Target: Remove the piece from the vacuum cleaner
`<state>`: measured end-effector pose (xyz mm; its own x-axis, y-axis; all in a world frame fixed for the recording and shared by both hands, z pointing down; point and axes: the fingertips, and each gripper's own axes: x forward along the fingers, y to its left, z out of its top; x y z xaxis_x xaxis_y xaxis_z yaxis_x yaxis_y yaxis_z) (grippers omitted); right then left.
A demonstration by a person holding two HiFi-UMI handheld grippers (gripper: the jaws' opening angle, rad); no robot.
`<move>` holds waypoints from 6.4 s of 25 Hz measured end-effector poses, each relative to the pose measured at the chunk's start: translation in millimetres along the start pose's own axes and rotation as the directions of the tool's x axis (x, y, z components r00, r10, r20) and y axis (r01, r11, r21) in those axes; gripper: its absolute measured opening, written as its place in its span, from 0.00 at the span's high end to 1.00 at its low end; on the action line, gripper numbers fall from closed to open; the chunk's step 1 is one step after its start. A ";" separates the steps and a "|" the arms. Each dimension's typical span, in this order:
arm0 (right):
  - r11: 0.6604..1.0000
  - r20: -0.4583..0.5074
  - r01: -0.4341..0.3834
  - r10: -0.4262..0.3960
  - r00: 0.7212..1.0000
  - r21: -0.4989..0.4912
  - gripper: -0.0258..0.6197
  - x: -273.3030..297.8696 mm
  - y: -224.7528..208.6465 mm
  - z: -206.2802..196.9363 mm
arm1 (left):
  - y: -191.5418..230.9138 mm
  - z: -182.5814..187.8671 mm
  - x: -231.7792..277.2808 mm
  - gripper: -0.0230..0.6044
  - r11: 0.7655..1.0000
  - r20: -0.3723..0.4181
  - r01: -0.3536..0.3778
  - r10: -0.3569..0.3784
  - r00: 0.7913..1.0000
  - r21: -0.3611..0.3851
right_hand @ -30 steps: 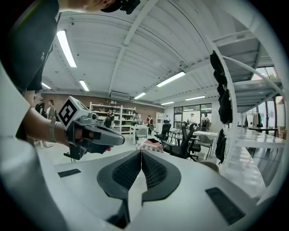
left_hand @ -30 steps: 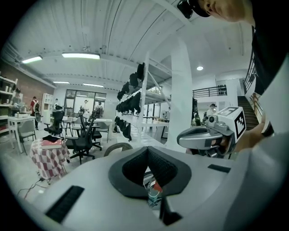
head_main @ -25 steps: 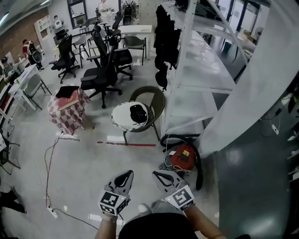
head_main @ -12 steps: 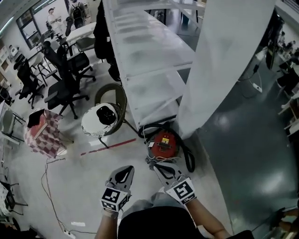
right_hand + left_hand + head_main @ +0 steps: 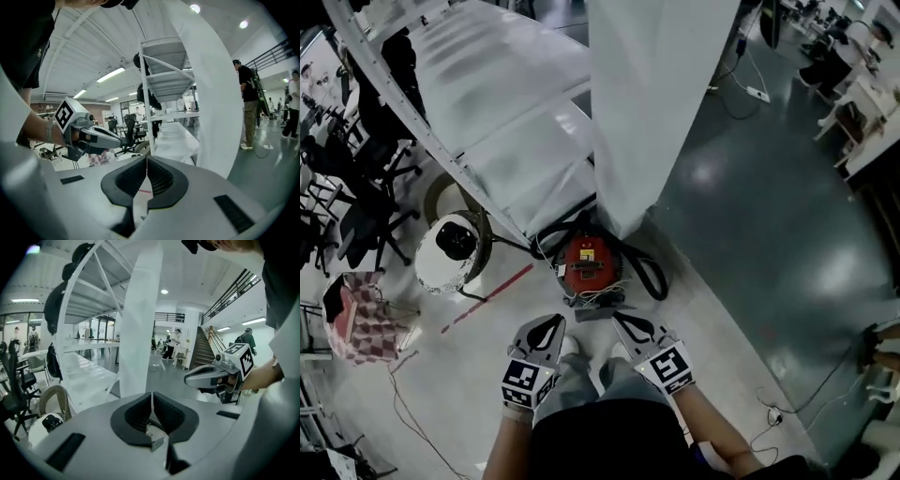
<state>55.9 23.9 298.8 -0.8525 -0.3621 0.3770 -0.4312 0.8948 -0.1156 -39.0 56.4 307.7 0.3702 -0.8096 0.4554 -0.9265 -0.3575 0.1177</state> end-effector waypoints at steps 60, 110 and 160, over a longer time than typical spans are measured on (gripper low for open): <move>0.999 -0.664 0.002 -0.027 0.747 -0.038 0.72 183.8 -90.5 -496.2 | 4.1 -492.1 277.3 0.67 0.922 -0.626 0.376 -0.345 0.699 -0.089; 0.979 -0.760 -0.177 0.043 0.649 -0.096 0.83 212.1 -93.9 -591.1 | 0.0 -565.7 339.6 0.88 0.909 -0.669 0.400 -0.225 0.708 0.118; 0.968 -0.811 -0.236 0.070 0.581 -0.085 0.82 173.0 -52.5 -627.3 | -52.3 -607.7 298.7 0.89 0.912 -0.707 0.410 -0.307 0.637 -0.026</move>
<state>116.5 78.1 946.5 -0.2858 0.0645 0.9561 -0.1906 0.9740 -0.1227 79.0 116.1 973.9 0.4724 -0.0774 0.8780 -0.6946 -0.6459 0.3168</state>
